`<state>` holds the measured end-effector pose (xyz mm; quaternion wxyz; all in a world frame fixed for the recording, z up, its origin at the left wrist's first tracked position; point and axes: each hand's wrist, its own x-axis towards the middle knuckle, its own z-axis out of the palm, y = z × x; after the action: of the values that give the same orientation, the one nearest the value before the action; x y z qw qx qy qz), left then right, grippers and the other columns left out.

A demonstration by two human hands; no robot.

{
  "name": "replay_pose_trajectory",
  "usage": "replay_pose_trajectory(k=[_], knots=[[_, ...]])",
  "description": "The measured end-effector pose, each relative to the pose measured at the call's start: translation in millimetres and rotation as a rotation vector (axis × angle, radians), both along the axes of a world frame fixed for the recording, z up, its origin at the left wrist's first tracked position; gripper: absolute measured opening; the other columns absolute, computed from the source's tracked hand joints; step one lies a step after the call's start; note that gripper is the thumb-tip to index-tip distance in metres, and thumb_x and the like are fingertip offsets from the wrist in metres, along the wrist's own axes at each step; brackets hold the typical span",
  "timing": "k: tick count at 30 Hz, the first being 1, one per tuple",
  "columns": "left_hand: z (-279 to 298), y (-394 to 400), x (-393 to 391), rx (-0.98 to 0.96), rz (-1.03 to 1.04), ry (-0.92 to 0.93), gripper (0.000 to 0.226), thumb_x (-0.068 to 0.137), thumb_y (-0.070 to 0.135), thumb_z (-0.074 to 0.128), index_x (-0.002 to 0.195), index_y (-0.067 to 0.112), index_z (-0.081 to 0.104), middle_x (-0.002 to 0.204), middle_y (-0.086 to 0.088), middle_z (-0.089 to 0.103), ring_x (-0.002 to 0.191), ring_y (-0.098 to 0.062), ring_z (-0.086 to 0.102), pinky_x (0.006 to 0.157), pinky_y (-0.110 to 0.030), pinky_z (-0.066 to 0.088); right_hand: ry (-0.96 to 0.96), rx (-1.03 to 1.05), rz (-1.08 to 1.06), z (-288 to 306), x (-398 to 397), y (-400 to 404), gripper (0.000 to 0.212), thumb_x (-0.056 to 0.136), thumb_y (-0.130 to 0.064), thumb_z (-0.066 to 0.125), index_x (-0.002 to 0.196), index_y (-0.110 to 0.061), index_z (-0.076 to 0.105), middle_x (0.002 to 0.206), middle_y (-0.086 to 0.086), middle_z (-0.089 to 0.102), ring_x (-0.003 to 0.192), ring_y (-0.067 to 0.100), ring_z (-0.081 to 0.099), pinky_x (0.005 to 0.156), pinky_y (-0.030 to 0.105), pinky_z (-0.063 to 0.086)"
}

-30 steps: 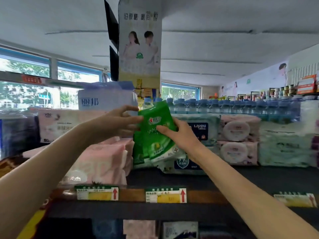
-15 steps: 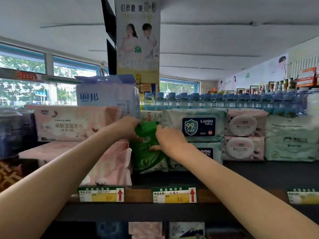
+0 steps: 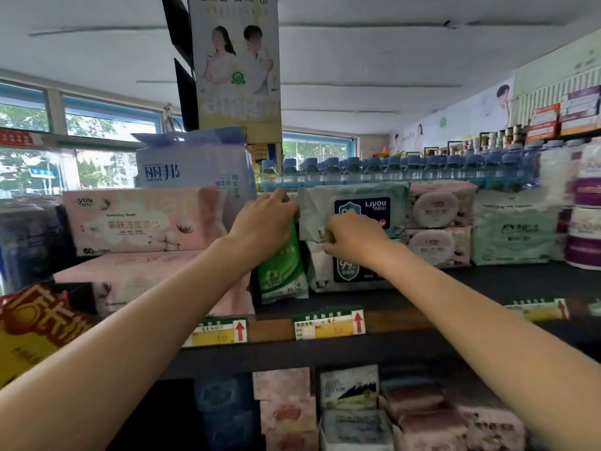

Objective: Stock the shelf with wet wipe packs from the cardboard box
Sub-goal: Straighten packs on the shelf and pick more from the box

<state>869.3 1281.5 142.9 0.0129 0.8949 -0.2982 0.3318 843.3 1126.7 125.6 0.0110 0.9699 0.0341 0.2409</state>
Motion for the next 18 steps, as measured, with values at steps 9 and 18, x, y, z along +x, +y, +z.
replay_pose_trajectory(k=[9,18], knots=[[-48,-114,-81,-0.065,-0.497,0.163,0.032,0.089,0.017,0.052,0.12,0.009,0.055,0.123,-0.013,0.046,0.106,-0.031,0.053,0.09,-0.039,0.044,0.063,0.079,-0.275,-23,-135,-99,0.03,0.091,-0.03,0.053,0.092,-0.003,0.066,0.084,0.012,0.064,0.074,0.028,0.06,0.061,0.034,0.046],[-191,-277,-248,0.352,-1.046,0.514,0.027,0.09,0.018,0.054,0.116,0.011,0.057,0.122,-0.012,0.046,0.106,-0.03,0.053,0.086,-0.033,0.042,0.508,0.527,-0.825,-169,-410,-222,0.019,0.092,-0.027,0.054,0.079,-0.015,0.061,0.068,0.001,0.066,0.049,0.01,0.063,0.053,0.026,0.051]])
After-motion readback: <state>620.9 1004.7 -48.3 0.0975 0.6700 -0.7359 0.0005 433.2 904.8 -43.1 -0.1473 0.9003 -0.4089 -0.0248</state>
